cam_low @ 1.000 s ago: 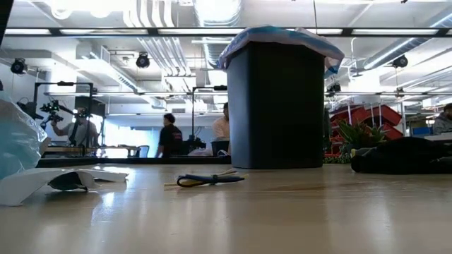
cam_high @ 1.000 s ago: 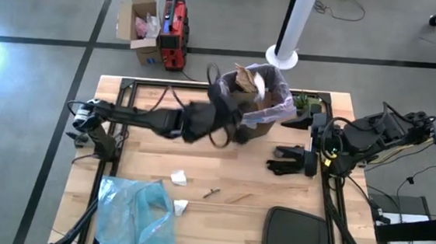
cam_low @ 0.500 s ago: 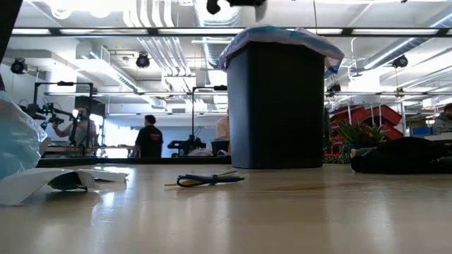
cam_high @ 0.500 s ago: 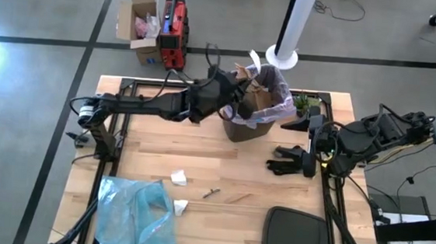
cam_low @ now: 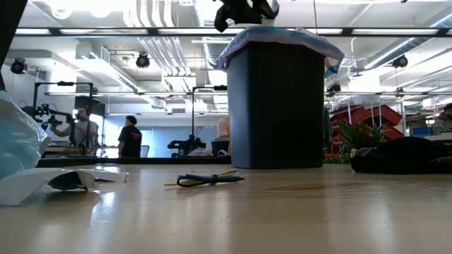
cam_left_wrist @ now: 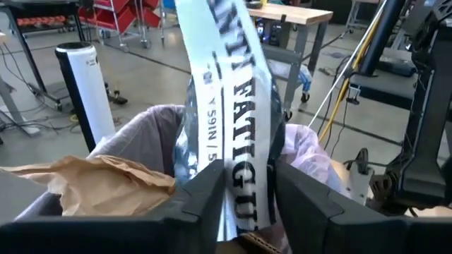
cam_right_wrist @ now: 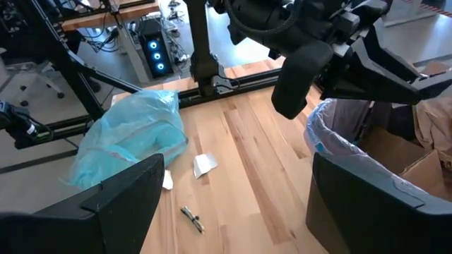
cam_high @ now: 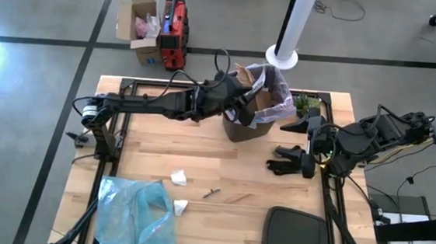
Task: Place trash/remove bag and relplace
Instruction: Put the white paper into the trash bin, then put the wires into the trash bin
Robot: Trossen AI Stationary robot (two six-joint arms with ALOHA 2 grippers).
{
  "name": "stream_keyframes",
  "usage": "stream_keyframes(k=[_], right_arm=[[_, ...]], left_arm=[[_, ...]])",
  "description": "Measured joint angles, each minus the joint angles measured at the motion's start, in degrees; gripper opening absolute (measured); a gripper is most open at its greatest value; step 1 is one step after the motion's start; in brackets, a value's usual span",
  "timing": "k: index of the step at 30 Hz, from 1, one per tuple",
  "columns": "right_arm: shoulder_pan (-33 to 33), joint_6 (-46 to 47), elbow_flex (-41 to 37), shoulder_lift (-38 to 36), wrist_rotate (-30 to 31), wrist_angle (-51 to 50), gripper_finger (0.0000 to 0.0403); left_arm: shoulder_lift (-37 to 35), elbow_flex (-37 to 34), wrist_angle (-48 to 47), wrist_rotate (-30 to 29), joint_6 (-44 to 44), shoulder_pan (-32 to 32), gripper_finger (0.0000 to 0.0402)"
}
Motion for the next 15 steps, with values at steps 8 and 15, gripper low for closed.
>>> stream_keyframes(k=[8,15], right_arm=[[0.0,-0.1,-0.8,0.3,0.0,-0.6,0.0348],[1.5,-0.6,-7.3,0.4,0.0,7.2,0.0348]], left_arm=[[-0.4,0.0,-2.7,0.0,0.0,-0.4,0.0204],[-5.7,0.0,-11.7,-0.2,0.8,-1.7,0.0283]])
